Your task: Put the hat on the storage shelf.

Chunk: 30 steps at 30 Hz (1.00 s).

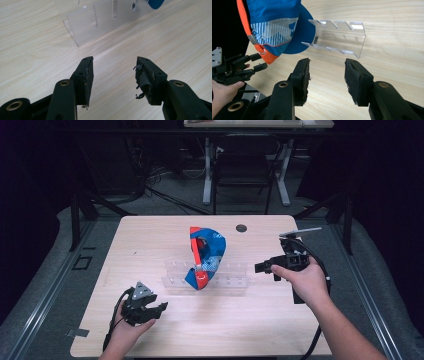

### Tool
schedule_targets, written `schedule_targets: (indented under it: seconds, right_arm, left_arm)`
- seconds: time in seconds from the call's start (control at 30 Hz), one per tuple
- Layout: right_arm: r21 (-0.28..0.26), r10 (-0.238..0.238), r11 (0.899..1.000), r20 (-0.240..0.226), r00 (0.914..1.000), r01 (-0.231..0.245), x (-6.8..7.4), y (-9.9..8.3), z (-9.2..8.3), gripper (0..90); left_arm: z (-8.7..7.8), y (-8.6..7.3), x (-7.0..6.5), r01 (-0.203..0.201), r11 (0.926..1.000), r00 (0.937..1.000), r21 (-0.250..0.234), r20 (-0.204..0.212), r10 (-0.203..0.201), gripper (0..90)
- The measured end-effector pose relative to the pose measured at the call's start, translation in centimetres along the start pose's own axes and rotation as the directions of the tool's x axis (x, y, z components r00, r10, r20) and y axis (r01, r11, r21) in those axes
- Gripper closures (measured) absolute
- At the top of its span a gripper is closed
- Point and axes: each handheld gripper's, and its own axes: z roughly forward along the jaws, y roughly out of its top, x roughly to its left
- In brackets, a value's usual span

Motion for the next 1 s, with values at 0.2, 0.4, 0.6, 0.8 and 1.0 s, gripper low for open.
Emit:
schedule_targets:
  seconds: [0.2,0.4,0.6,0.8,1.0]
  right_arm:
    - [-0.008,-0.015,1.000,0.028,0.9995,0.015,-1.0,-1.5,-0.2,54.4]
    - [-0.015,-0.019,1.000,0.023,0.9995,0.019,-1.7,-3.3,0.1,54.0]
    - [-0.003,0.003,1.000,0.013,0.9999,-0.003,-2.9,-4.9,1.2,54.0]
    - [-0.003,-0.016,1.000,0.032,0.9993,0.017,-3.4,-6.3,2.4,54.1]
    - [-0.029,-0.043,0.999,0.050,0.9978,0.044,-3.7,-7.7,3.6,54.1]
  left_arm:
    - [-0.2,-1.2,0.5,0.022,0.9997,0.9997,0.006,-0.009,-0.022,48.9]
    - [-0.4,-2.3,1.0,0.041,0.9990,0.9991,0.016,-0.010,-0.041,48.5]
    - [-0.6,-2.6,1.2,0.049,0.9988,0.9986,0.003,-0.020,-0.049,48.5]
    - [-0.2,-2.9,1.3,0.057,0.9984,0.9982,0.007,-0.020,-0.057,48.3]
    - [0.1,-3.1,1.2,0.054,0.9985,0.9984,0.008,-0.020,-0.054,48.3]
